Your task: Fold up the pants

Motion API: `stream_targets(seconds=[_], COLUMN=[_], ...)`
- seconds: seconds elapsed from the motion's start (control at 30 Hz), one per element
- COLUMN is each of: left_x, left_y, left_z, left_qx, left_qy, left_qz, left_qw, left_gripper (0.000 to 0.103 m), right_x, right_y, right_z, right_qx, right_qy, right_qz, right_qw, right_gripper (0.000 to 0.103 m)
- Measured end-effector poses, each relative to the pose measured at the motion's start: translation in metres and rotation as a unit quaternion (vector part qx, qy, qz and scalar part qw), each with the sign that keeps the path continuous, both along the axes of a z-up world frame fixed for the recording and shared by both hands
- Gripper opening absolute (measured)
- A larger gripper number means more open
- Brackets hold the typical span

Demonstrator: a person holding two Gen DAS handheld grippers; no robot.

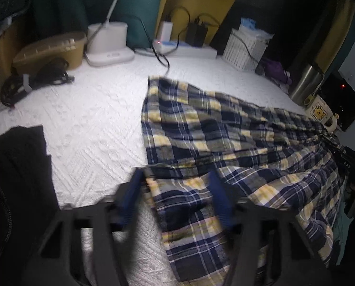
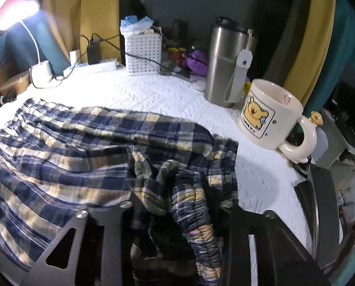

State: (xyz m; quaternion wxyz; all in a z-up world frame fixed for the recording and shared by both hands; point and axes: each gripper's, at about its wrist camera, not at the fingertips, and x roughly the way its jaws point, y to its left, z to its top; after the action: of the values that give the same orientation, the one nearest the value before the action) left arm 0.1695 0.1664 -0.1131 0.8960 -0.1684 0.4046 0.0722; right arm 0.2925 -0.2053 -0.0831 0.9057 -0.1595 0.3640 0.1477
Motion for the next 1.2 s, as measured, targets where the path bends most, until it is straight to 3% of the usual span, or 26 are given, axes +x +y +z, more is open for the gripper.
stream_targets(seconds=[0.03,0.13,0.33,0.6,0.77,0.9,1.2], left_x=[-0.001,-0.003,-0.015,-0.046,-0.059,-0.071,-0.100], left_y=[-0.001,-0.004,-0.015,-0.017,-0.030,-0.042,-0.059], left_z=[0.002,0.006,0.028,0.098,0.155,0.198,0.262], left_qx=[0.006,0.014,0.027,0.059,0.107,0.146,0.210], left_qy=[-0.004,-0.012,-0.049,-0.148,-0.216,-0.269,-0.335], left_qz=[0.002,-0.006,-0.021,-0.014,-0.034,-0.047,-0.061], left_qw=[1.0000,0.9998,0.9982,0.9871,0.9700,0.9508,0.9166], left_gripper=[0.027,0.013,0.007,0.006,0.006,0.006,0.006], right_x=[-0.001,-0.007,-0.026,-0.061,-0.080,-0.096,-0.125], right_y=[0.001,0.002,-0.001,-0.014,-0.021,-0.025,-0.035], right_z=[0.002,0.008,0.026,0.059,0.089,0.115,0.152], right_qx=[0.001,0.001,0.014,0.053,0.073,0.098,0.134], right_qy=[-0.002,-0.012,-0.040,-0.088,-0.133,-0.173,-0.218], right_qz=[0.001,0.003,-0.001,-0.007,-0.010,-0.011,-0.016], right_qw=[1.000,1.000,0.999,0.995,0.988,0.980,0.967], right_gripper=[0.031,0.030,0.029,0.029,0.028,0.028,0.028])
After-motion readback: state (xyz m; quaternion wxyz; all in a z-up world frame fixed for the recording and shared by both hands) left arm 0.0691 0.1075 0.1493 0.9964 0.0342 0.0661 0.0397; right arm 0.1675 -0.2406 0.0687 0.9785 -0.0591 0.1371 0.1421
